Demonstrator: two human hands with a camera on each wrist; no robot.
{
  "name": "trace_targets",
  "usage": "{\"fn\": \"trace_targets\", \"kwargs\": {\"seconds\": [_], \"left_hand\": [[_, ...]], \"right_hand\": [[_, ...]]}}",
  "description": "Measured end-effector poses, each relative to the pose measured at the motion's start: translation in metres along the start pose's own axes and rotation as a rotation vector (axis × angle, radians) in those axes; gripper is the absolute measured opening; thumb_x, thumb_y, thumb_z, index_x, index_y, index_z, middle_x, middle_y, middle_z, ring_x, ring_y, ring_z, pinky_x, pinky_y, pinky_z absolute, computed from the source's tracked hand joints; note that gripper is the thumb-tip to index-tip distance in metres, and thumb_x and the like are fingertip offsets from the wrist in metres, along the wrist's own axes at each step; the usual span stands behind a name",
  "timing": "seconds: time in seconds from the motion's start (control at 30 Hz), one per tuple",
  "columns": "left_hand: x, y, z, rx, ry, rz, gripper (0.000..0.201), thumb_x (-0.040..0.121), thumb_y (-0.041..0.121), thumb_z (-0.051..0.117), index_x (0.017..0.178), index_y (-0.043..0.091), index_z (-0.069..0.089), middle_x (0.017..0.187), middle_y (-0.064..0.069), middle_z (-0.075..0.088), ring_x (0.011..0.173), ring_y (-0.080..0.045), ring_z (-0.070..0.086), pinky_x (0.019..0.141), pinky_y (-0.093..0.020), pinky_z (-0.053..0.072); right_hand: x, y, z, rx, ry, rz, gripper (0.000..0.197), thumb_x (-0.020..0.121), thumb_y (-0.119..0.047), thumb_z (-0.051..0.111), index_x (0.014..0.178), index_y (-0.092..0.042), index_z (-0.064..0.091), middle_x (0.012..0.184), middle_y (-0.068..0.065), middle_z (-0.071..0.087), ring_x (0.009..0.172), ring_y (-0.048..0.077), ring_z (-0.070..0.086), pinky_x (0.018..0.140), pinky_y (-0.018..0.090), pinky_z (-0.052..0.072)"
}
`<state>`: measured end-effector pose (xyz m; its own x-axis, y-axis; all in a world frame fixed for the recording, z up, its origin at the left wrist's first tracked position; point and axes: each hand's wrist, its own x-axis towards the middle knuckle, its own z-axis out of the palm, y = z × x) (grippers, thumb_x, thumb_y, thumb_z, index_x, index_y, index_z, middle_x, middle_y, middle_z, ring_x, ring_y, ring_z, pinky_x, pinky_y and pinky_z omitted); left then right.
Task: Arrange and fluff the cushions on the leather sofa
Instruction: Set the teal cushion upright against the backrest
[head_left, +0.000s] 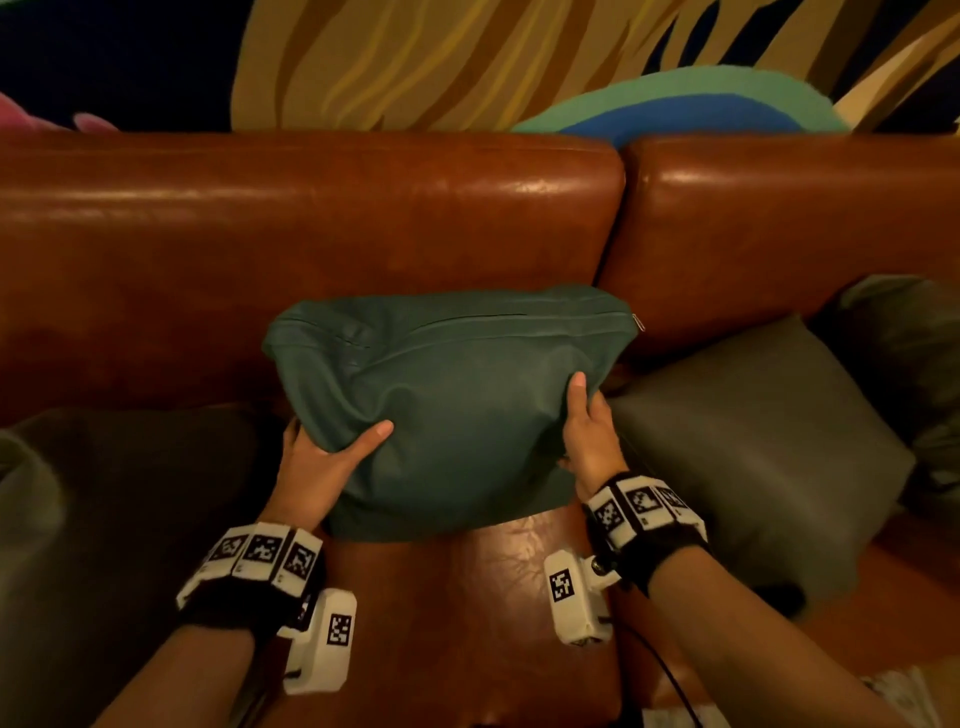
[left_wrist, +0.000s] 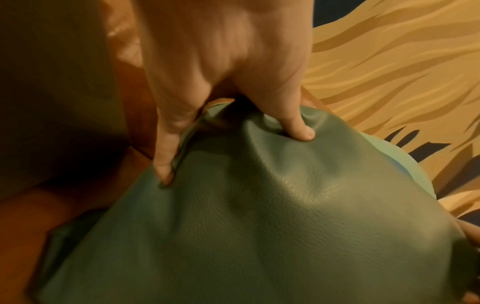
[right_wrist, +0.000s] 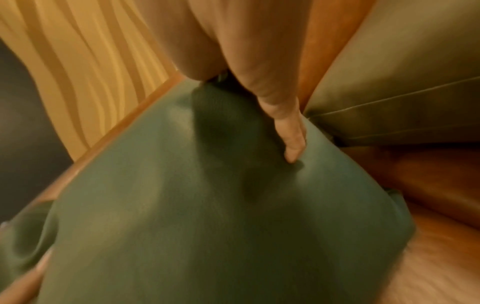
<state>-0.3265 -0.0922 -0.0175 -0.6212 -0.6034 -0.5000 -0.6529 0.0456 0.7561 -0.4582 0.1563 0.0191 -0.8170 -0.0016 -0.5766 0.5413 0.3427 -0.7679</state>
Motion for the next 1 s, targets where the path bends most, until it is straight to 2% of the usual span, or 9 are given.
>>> {"fn": "trace_targets", "kwargs": {"seconds": [0.07, 0.13, 0.27, 0.37, 0.5, 0.7, 0.83, 0.93, 1.0], "left_hand": [[0.001, -0.001, -0.003, -0.133, -0.037, 0.002, 0.105, 0.040, 0.069, 0.086, 0.133, 0.035, 0.052, 0.140, 0.007, 0.052, 0.128, -0.014, 0.051, 0.109, -0.042, 0.040], [-0.008, 0.002, -0.003, -0.203, -0.030, 0.058, 0.104, 0.047, 0.061, 0.087, 0.138, 0.034, 0.045, 0.142, 0.008, 0.051, 0.129, -0.010, 0.049, 0.111, -0.039, 0.038], [-0.051, 0.030, 0.008, -0.075, 0.361, 0.306, 0.096, 0.080, 0.033, 0.076, 0.153, 0.020, 0.016, 0.161, -0.011, 0.012, 0.149, -0.023, 0.009, 0.122, -0.042, 0.010], [-0.087, 0.062, 0.031, 0.188, 0.471, 0.674, 0.053, 0.084, 0.031, 0.063, 0.131, 0.009, 0.052, 0.147, -0.021, 0.034, 0.141, -0.034, 0.023, 0.118, -0.030, 0.012], [-0.128, 0.090, 0.107, 0.245, 0.166, 0.834, 0.019, 0.084, 0.030, 0.058, 0.089, 0.020, 0.073, 0.114, -0.003, 0.060, 0.110, -0.027, 0.050, 0.101, -0.011, 0.019], [-0.187, 0.089, 0.259, 0.234, -0.281, 0.522, 0.041, 0.074, 0.055, 0.051, 0.100, 0.029, 0.068, 0.108, 0.006, 0.055, 0.106, -0.013, 0.045, 0.095, -0.008, 0.027], [-0.205, 0.073, 0.349, 0.145, -0.363, 0.038, 0.088, 0.070, 0.058, 0.072, 0.142, 0.022, 0.037, 0.143, -0.009, 0.039, 0.134, -0.027, 0.038, 0.113, -0.038, 0.030], [-0.214, 0.056, 0.394, -0.022, -0.340, -0.188, 0.123, 0.060, 0.072, 0.073, 0.153, 0.021, 0.012, 0.155, -0.008, 0.028, 0.143, -0.027, 0.029, 0.117, -0.042, 0.025], [-0.219, 0.040, 0.412, -0.160, -0.320, -0.193, 0.129, 0.048, 0.082, 0.073, 0.151, 0.037, 0.009, 0.154, 0.003, 0.033, 0.140, -0.020, 0.037, 0.115, -0.044, 0.031]], "right_hand": [[-0.005, -0.009, -0.004, 0.035, -0.032, 0.057, 0.087, 0.077, -0.086, 0.033, 0.153, -0.044, 0.022, 0.162, -0.010, 0.020, 0.146, 0.026, 0.028, 0.113, 0.059, 0.032], [-0.007, -0.008, -0.014, 0.089, -0.085, 0.103, 0.074, 0.086, -0.076, 0.036, 0.152, -0.045, 0.022, 0.161, -0.012, 0.023, 0.144, 0.026, 0.032, 0.107, 0.059, 0.039], [-0.013, -0.005, -0.054, 0.159, -0.072, 0.041, 0.058, 0.095, -0.057, 0.047, 0.147, -0.034, 0.039, 0.142, -0.006, 0.050, 0.124, 0.020, 0.053, 0.092, 0.036, 0.048], [-0.014, -0.008, -0.108, 0.101, 0.072, -0.077, 0.029, 0.100, -0.019, 0.053, 0.128, -0.013, 0.059, 0.102, 0.001, 0.065, 0.076, 0.005, 0.062, 0.057, 0.012, 0.046], [-0.005, 0.005, -0.202, -0.021, 0.131, -0.153, 0.019, 0.099, -0.003, 0.047, 0.104, -0.006, 0.065, 0.080, 0.005, 0.065, 0.051, -0.007, 0.059, 0.047, 0.005, 0.039], [0.045, 0.065, -0.352, -0.052, 0.347, 0.006, 0.018, 0.094, -0.012, 0.057, 0.085, -0.021, 0.069, 0.079, -0.001, 0.070, 0.073, 0.011, 0.062, 0.076, 0.025, 0.050], [0.079, 0.108, -0.414, -0.126, 0.265, 0.245, 0.037, 0.099, -0.018, 0.052, 0.130, 0.002, 0.058, 0.105, 0.014, 0.065, 0.080, 0.020, 0.059, 0.090, 0.039, 0.051], [0.087, 0.127, -0.416, -0.052, 0.119, 0.445, 0.054, 0.096, -0.046, 0.054, 0.133, -0.007, 0.057, 0.124, 0.013, 0.061, 0.101, 0.032, 0.059, 0.085, 0.047, 0.051], [0.089, 0.132, -0.404, 0.151, 0.028, 0.545, 0.064, 0.093, -0.059, 0.050, 0.139, -0.014, 0.050, 0.130, 0.009, 0.055, 0.107, 0.037, 0.057, 0.079, 0.048, 0.050]]}}
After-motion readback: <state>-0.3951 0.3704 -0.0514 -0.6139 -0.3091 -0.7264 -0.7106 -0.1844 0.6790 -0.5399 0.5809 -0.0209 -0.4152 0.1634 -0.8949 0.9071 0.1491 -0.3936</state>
